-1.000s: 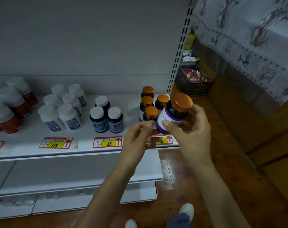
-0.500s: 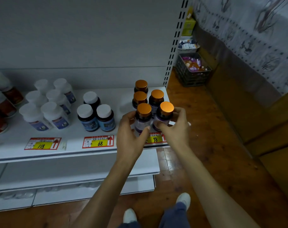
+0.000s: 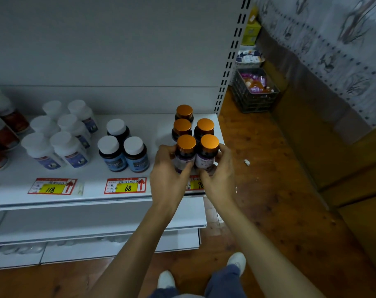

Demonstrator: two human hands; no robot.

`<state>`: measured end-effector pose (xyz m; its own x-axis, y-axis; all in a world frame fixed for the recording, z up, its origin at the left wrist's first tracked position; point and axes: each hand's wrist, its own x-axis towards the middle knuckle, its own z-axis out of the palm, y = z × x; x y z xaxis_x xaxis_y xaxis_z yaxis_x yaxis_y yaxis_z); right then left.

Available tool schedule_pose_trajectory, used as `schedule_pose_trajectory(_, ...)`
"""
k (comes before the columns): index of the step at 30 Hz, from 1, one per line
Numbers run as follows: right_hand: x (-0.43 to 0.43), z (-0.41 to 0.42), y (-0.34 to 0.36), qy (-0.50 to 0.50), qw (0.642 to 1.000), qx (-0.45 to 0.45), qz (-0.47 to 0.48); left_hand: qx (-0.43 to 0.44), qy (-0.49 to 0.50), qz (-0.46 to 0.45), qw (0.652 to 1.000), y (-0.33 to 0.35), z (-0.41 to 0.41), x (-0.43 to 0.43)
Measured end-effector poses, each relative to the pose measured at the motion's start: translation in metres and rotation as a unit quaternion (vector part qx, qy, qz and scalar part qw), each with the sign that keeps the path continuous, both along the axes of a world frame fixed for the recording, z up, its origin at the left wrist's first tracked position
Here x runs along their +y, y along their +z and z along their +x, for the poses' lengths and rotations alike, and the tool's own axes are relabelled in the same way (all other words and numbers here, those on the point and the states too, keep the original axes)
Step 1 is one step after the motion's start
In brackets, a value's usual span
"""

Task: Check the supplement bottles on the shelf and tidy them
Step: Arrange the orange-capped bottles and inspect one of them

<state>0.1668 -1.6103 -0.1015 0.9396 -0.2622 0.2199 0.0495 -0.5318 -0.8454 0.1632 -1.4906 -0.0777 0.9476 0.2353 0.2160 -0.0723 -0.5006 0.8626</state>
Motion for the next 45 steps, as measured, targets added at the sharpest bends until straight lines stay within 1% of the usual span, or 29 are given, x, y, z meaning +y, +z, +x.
schedule_pose_trajectory(4,-0.002,0.002,0.004,0.007,1.0,0.02,-0.004,-0.002,-0.016,0.013,1.0,0.003,0.001,0.002)
schedule_pose_trajectory(6,-0.005,-0.001,0.008,0.018,0.999,0.044,0.01,-0.001,-0.022,0.014,1.0,0.005,-0.002,0.004)
schedule_pose_trajectory(8,-0.004,-0.008,0.015,0.004,0.998,0.054,0.036,0.001,-0.019,-0.004,1.0,0.009,-0.01,0.007)
schedule_pose_trajectory(11,0.004,-0.026,0.031,-0.053,0.997,-0.008,0.063,-0.015,-0.006,-0.056,0.998,0.017,-0.024,0.012)
schedule_pose_trajectory(13,0.011,-0.041,0.043,-0.06,0.993,-0.056,0.08,-0.041,-0.004,-0.082,0.996,0.027,-0.034,0.017)
schedule_pose_trajectory(15,0.019,-0.055,0.056,-0.016,0.991,-0.092,0.099,-0.071,-0.023,-0.122,0.99,0.039,-0.04,0.024)
schedule_pose_trajectory(17,0.027,-0.064,0.066,0.049,0.986,-0.108,0.12,-0.092,-0.052,-0.184,0.977,0.054,-0.045,0.032)
schedule_pose_trajectory(20,0.041,-0.071,0.078,0.129,0.972,-0.074,0.181,-0.089,-0.114,-0.272,0.951,0.074,-0.053,0.043)
schedule_pose_trajectory(22,0.047,-0.073,0.084,0.141,0.968,-0.06,0.198,-0.071,-0.136,-0.308,0.939,0.083,-0.059,0.048)
schedule_pose_trajectory(24,0.053,-0.076,0.088,0.128,0.969,-0.08,0.195,-0.048,-0.14,-0.354,0.923,0.089,-0.063,0.052)
schedule_pose_trajectory(27,0.063,-0.081,0.09,0.093,0.977,-0.123,0.151,-0.003,-0.146,-0.42,0.896,0.095,-0.065,0.054)
schedule_pose_trajectory(30,0.075,-0.084,0.087,0.061,0.982,-0.162,0.069,0.033,-0.121,-0.45,0.884,0.103,-0.066,0.053)
schedule_pose_trajectory(32,0.08,-0.086,0.087,0.048,0.982,-0.179,0.032,0.043,-0.11,-0.469,0.875,0.104,-0.066,0.053)
schedule_pose_trajectory(35,0.079,-0.088,0.091,0.05,0.983,-0.172,0.04,0.038,-0.107,-0.468,0.876,0.105,-0.067,0.052)
schedule_pose_trajectory(38,0.076,-0.089,0.096,0.052,0.985,-0.158,0.054,0.031,-0.128,-0.45,0.883,0.108,-0.07,0.05)
schedule_pose_trajectory(39,0.076,-0.089,0.097,0.046,0.984,-0.164,0.044,0.03,-0.136,-0.444,0.885,0.109,-0.071,0.047)
schedule_pose_trajectory(40,0.076,-0.088,0.097,0.034,0.982,-0.183,0.018,0.033,-0.139,-0.44,0.886,0.109,-0.072,0.045)
schedule_pose_trajectory(42,0.075,-0.087,0.096,0.01,0.967,-0.246,-0.06,0.044,-0.136,-0.442,0.885,0.11,-0.074,0.04)
schedule_pose_trajectory(45,0.07,-0.087,0.096,-0.013,0.939,-0.308,-0.151,0.066,-0.124,-0.48,0.866,0.109,-0.075,0.037)
